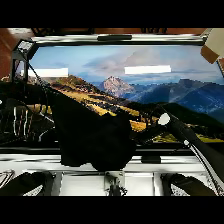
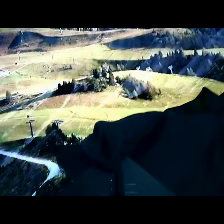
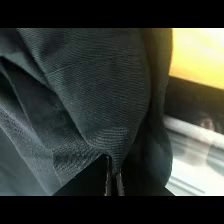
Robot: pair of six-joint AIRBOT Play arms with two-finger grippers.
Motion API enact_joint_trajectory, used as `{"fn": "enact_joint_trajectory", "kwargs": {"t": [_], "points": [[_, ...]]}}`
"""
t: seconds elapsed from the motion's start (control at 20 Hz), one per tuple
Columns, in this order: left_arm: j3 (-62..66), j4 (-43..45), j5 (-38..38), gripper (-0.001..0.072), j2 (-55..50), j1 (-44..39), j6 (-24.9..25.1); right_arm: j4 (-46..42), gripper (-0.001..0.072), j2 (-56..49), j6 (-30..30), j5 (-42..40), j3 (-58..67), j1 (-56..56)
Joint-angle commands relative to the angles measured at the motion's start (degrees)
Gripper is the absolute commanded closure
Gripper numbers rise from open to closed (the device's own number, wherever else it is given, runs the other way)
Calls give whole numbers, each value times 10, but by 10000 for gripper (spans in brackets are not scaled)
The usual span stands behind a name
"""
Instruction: Fold the shirts.
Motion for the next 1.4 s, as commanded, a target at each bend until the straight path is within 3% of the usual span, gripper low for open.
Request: {"fn": "enact_joint_trajectory", "kwargs": {"t": [0.0, 0.1, 0.2, 0.3, 0.35, 0.45, 0.55, 0.65, 0.85, 1.0, 1.15, 1.35], "points": [[7, -7, 77, 653, 0, 0, -48, 6, 615, 26, -68, -34, 54, -2], [35, -8, 181, 652, 0, 1, -54, -48, 615, 64, -108, -57, 148, -10], [94, -7, 310, 653, -1, 21, -60, -150, 615, 97, -76, -112, 275, -42], [172, -8, 405, 653, -1, 61, -130, -222, 615, 122, -15, -188, 413, -91], [210, -8, 440, 653, 0, 80, -162, -231, 615, 130, -3, -220, 473, -115], [276, -8, 477, 653, 4, 105, -176, -231, 615, 143, -1, -256, 578, -154], [307, -7, 450, 652, 14, 109, -152, -231, 615, 158, 0, -242, 640, -175], [306, -7, 344, 652, 20, 109, -120, -233, 614, 177, -1, -184, 647, -177], [267, -7, 79, 652, 5, 109, -45, -233, 614, 169, 3, 110, 633, -176], [145, -7, -2, 652, 2, 109, -26, -241, 614, 168, 19, 259, 510, -175], [-38, -7, 22, 652, 0, 109, -40, -207, 615, 178, 34, 225, 318, -175], [-211, -8, 111, 643, -24, 109, -138, -54, 614, 178, 10, 68, 107, -175]]}}
